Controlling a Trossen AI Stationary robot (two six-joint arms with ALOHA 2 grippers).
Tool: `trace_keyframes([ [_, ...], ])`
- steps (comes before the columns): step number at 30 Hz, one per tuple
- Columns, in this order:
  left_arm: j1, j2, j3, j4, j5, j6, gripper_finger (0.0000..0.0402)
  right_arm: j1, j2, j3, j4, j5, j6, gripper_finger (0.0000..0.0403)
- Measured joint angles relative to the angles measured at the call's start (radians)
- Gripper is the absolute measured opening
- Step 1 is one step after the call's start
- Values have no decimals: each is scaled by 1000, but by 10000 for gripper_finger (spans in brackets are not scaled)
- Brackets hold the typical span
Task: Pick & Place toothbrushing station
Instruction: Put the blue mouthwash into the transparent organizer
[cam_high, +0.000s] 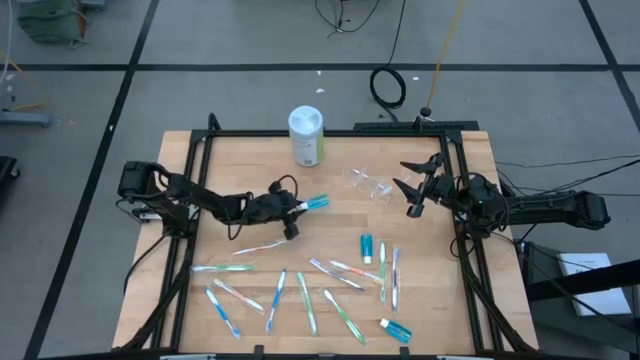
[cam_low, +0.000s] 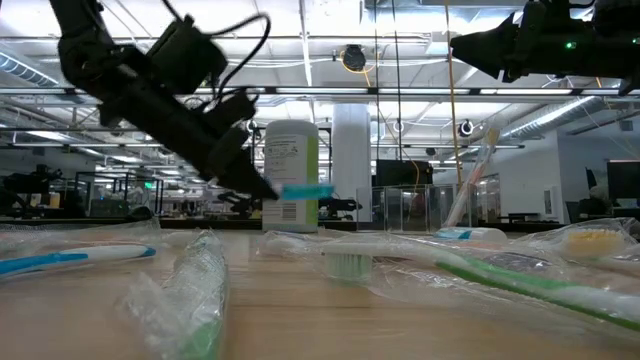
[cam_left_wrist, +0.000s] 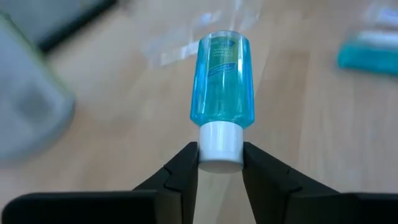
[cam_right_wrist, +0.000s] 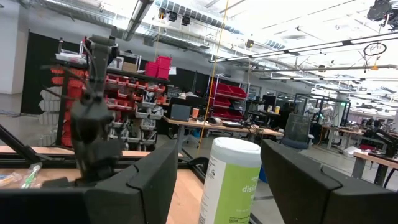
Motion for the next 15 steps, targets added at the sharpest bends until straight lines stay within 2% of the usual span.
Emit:
trace_keyframes([
  [7,-47,0,233,-152,-6,202,113,0,0,0,0,0,0,222],
  [11,-63,0,340,-249,-9,234,113,0,0,0,0,0,0,222],
  [15,-78,0,386,-285,-10,238,113,0,0,0,-5,0,13,222],
])
